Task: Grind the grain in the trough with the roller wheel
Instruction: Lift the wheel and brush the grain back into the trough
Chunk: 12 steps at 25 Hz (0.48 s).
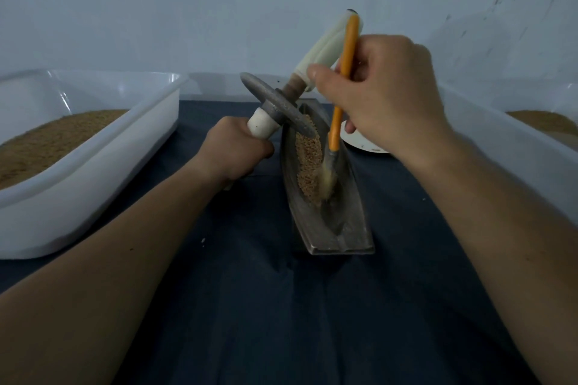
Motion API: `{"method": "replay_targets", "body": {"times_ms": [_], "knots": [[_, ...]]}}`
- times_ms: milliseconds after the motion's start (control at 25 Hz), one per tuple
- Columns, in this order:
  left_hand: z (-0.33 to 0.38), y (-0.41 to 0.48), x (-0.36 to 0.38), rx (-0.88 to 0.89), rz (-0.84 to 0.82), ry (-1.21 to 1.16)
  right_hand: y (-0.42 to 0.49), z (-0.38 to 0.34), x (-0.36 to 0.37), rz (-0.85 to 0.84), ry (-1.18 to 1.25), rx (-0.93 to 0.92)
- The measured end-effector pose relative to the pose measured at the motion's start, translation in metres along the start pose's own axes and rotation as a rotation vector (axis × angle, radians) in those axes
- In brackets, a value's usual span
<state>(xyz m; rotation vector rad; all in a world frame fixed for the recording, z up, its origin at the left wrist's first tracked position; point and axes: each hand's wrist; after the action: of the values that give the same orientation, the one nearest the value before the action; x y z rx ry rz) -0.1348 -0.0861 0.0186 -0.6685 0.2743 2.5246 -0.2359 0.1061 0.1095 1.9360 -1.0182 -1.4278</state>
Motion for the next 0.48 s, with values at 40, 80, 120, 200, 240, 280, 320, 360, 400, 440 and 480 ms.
{"method": "replay_targets", "body": {"times_ms": [40, 80, 120, 200, 240, 280, 320, 360, 400, 440, 480], "knots": [[0.000, 0.000, 0.000, 0.006, -0.001, 0.003, 0.002, 0.000, -0.004, 0.025, 0.036, 0.002], [0.000, -0.001, 0.000, 0.011, -0.002, 0.003, 0.004, 0.000, -0.006, 0.026, 0.082, -0.004], [0.000, 0.000, 0.000, 0.012, -0.004, 0.000, 0.003, -0.002, -0.007, 0.000, 0.116, -0.013], [0.000, 0.000, 0.000, 0.006, -0.004, -0.006, -0.001, -0.006, -0.001, -0.095, 0.124, -0.030], [0.000, 0.001, 0.000, 0.002, -0.001, -0.012, -0.005, -0.007, 0.004, -0.125, 0.097, -0.041], [0.000, 0.001, 0.000, -0.002, 0.004, -0.020, -0.006, -0.006, 0.009, -0.127, 0.066, -0.050], [0.000, 0.001, 0.000, -0.006, 0.008, -0.031, -0.007, -0.004, 0.011, -0.107, 0.048, -0.047], [-0.001, 0.001, -0.001, -0.010, 0.010, -0.046, -0.005, 0.000, 0.011, -0.069, 0.050, -0.025], [-0.001, 0.001, -0.001, -0.017, 0.010, -0.067, -0.002, 0.004, 0.009, -0.011, 0.066, 0.008], [-0.001, 0.001, -0.002, -0.027, 0.008, -0.089, 0.001, 0.009, 0.005, 0.065, 0.082, 0.035], [-0.001, 0.001, -0.004, -0.036, 0.008, -0.111, 0.005, 0.014, 0.001, 0.140, 0.084, 0.043]]}}
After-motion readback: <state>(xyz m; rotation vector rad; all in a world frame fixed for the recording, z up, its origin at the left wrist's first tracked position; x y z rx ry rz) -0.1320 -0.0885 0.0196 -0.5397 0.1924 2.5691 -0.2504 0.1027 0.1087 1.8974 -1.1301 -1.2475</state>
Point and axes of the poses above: each hand's wrist, its own y-axis towards the middle knuckle, its own x-axis out of the palm, z = x × y, and after that the axes turned 10 degrees about -x, right-handed
